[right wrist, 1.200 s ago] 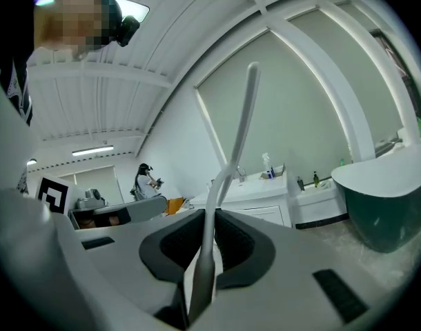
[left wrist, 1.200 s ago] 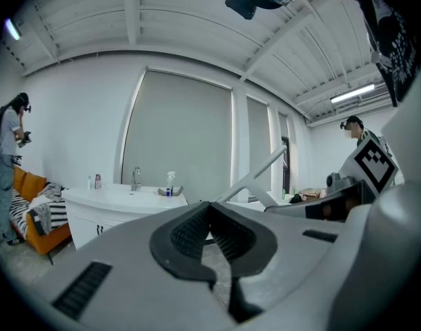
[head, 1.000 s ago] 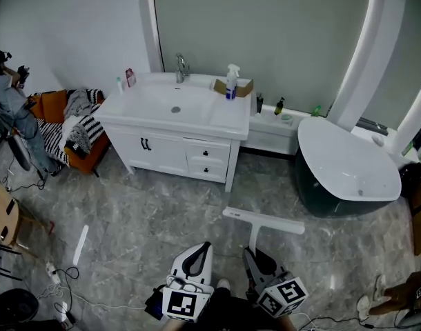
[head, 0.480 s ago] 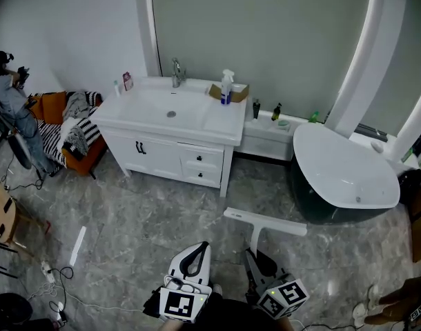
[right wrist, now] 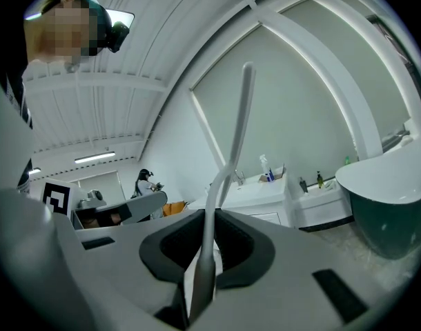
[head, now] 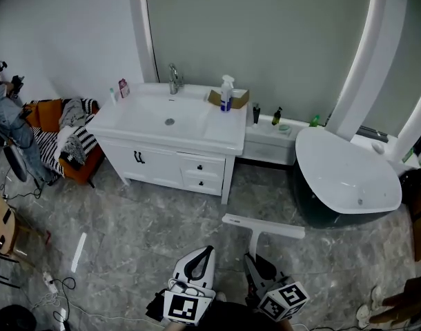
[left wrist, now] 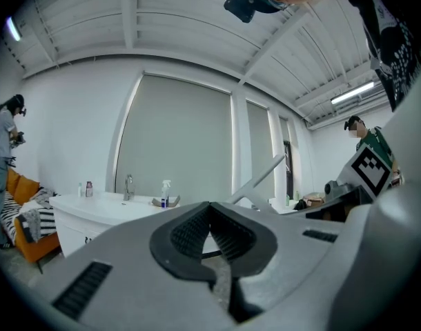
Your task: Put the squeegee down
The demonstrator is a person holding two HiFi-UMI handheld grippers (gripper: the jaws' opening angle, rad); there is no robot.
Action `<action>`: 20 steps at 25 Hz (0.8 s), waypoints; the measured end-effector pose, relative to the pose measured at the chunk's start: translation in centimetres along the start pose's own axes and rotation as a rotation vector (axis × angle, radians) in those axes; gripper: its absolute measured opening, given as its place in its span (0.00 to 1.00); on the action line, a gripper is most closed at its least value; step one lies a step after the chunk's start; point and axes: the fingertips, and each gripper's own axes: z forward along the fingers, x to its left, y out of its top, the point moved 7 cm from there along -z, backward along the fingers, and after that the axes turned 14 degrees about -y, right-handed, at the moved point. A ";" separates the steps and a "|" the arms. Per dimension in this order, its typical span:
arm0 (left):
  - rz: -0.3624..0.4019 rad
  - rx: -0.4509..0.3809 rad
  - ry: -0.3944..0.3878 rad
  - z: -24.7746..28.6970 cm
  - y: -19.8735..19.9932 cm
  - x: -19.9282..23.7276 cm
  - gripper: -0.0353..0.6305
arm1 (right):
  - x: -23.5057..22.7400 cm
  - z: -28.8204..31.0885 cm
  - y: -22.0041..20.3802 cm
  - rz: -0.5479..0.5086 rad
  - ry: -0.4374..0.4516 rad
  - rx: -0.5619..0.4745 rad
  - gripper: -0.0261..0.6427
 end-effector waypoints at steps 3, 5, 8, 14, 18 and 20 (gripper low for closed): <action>0.005 0.002 -0.004 1.0 0.5 2.7 0.06 | 0.5 2.6 0.8 -0.001 -0.004 0.000 0.12; 0.009 -0.001 -0.007 1.5 1.0 4.4 0.06 | 1.1 4.3 1.5 -0.002 -0.005 -0.001 0.12; 0.014 -0.001 -0.015 2.0 1.6 6.7 0.06 | 2.0 6.2 2.0 -0.006 -0.009 -0.002 0.12; 0.001 -0.015 -0.046 3.5 1.9 10.2 0.06 | 2.8 9.3 2.4 0.014 -0.044 -0.016 0.12; -0.008 0.021 -0.065 3.8 1.7 11.8 0.06 | 3.0 10.5 2.3 0.022 -0.068 -0.020 0.12; -0.018 0.009 -0.063 4.2 1.6 12.5 0.06 | 3.0 11.2 2.5 0.033 -0.078 -0.020 0.12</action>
